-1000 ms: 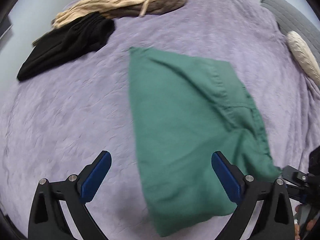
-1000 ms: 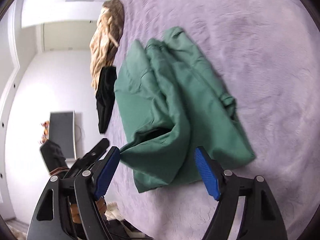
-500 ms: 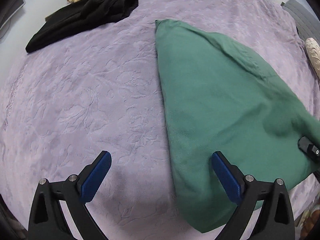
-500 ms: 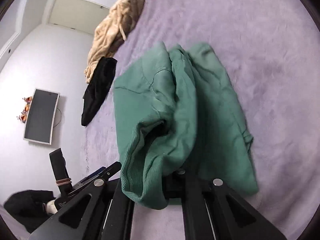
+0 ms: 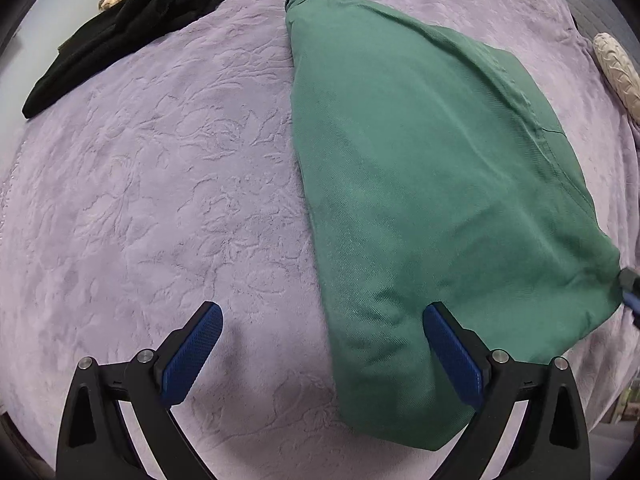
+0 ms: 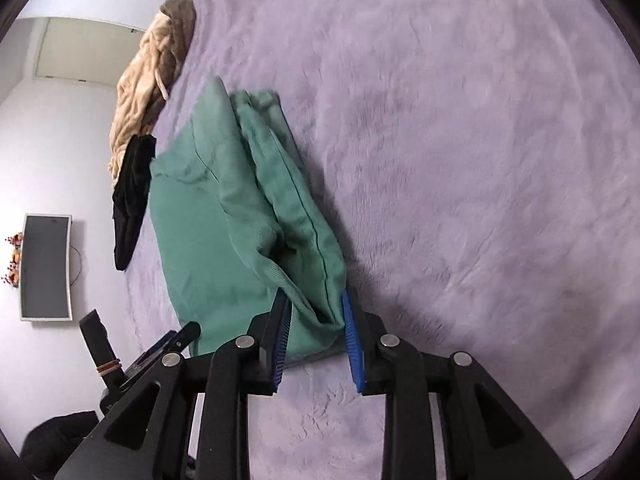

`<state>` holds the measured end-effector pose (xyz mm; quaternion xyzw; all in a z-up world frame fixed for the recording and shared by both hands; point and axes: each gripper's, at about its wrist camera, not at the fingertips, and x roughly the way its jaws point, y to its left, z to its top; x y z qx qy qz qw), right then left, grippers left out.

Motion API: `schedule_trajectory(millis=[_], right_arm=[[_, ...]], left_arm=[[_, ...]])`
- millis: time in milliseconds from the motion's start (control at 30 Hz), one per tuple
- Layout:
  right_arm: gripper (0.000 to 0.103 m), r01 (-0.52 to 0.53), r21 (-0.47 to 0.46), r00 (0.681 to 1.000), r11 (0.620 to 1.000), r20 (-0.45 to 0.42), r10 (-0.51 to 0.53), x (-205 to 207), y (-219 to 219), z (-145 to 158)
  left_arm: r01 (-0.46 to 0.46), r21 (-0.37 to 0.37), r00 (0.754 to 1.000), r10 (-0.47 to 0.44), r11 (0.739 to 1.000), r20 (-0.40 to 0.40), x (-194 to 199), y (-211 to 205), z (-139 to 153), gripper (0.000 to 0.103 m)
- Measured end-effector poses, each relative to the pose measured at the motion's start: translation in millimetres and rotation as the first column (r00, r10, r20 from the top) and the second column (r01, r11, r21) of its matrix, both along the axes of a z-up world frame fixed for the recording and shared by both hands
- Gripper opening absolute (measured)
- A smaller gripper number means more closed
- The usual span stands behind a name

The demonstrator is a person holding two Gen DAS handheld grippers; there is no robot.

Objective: Fold small clothes

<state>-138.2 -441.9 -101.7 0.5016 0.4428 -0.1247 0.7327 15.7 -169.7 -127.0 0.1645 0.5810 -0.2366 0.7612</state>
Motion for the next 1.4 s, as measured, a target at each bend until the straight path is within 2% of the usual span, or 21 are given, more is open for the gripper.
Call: schedule_trajectory(millis=[100,267,367,467,500,533,633,733,833,933,1067,1200,1300,1367,1400], right_arm=[[0.031,-0.049,-0.054,0.997,0.997,0.055,0.052,32.4,-15.3,20.5],[0.031,-0.183,-0.114,0.979,0.976,0.070,0.192,107.2,-5.3,23.1],[0.031,-0.260,-0.145,0.965,0.955,0.002,0.263,136.1,9.9,3.8],[0.026,-0.315,-0.192,0.944,0.930,-0.160,0.287,151.0,15.8,-31.6],[0.024,-0.313,-0.191,0.943,0.930,-0.181,0.280,149.9,13.5,-41.2],[0.016,-0.296,-0.174,0.948,0.939,-0.177,0.266,144.9,8.5,-48.5],[0.010,-0.232,-0.119,0.966,0.965,-0.144,0.215,131.7,-1.6,-50.7],[0.019,-0.220,-0.166,0.960,0.961,-0.210,0.184,118.4,-4.1,-42.7],[0.019,-0.170,-0.079,0.978,0.982,-0.135,0.158,90.3,-7.9,-27.7],[0.038,-0.181,-0.060,0.981,0.982,-0.084,0.176,63.6,8.5,-4.5],[0.040,-0.221,-0.078,0.974,0.972,-0.062,0.216,36.4,36.4,14.4],[0.040,-0.134,-0.058,0.986,0.989,-0.111,0.127,3.5,41.9,9.9],[0.042,-0.006,0.062,0.997,0.998,-0.072,0.011,-25.0,38.2,0.7],[0.055,0.013,0.175,1.000,0.984,-0.023,-0.009,-34.1,48.6,-7.1],[0.057,0.000,0.234,1.000,0.972,0.001,0.000,-33.3,59.5,-12.5]], left_arm=[[-0.012,0.003,1.000,0.012,1.000,0.008,-2.1,-1.0,-0.9,0.101],[-0.031,0.005,1.000,0.031,1.000,0.005,-11.6,3.2,1.9,0.101],[-0.019,0.007,1.000,0.019,1.000,0.015,-16.4,3.8,1.3,0.101],[-0.043,-0.001,0.999,0.043,0.999,0.000,-18.7,7.9,-1.1,0.101],[-0.052,-0.004,0.999,0.052,0.999,-0.010,-17.8,8.8,-1.7,0.101],[-0.057,-0.006,0.998,0.056,0.998,-0.016,-17.5,9.3,-2.4,0.102],[-0.049,0.003,0.999,0.049,0.999,-0.009,-20.1,7.8,-1.9,0.102],[-0.043,0.005,0.999,0.043,0.999,-0.011,-18.5,7.0,-2.6,0.102],[-0.049,-0.005,0.999,0.049,0.999,-0.024,-16.9,9.3,-2.9,0.102],[-0.042,-0.011,0.999,0.042,0.999,-0.026,-19.6,17.1,-1.2,0.102],[-0.025,-0.010,0.999,0.025,1.000,-0.033,-19.8,22.1,0.4,0.102],[0.000,-0.005,0.999,0.000,1.000,-0.035,-20.8,25.4,4.4,0.102],[-0.011,-0.034,0.998,0.009,0.999,-0.070,-21.6,35.3,12.5,0.101],[-0.033,-0.055,0.994,0.027,0.998,-0.102,-21.5,47.5,14.2,0.101],[-0.051,-0.060,0.992,0.043,0.997,-0.121,-20.7,54.8,13.2,0.101]])
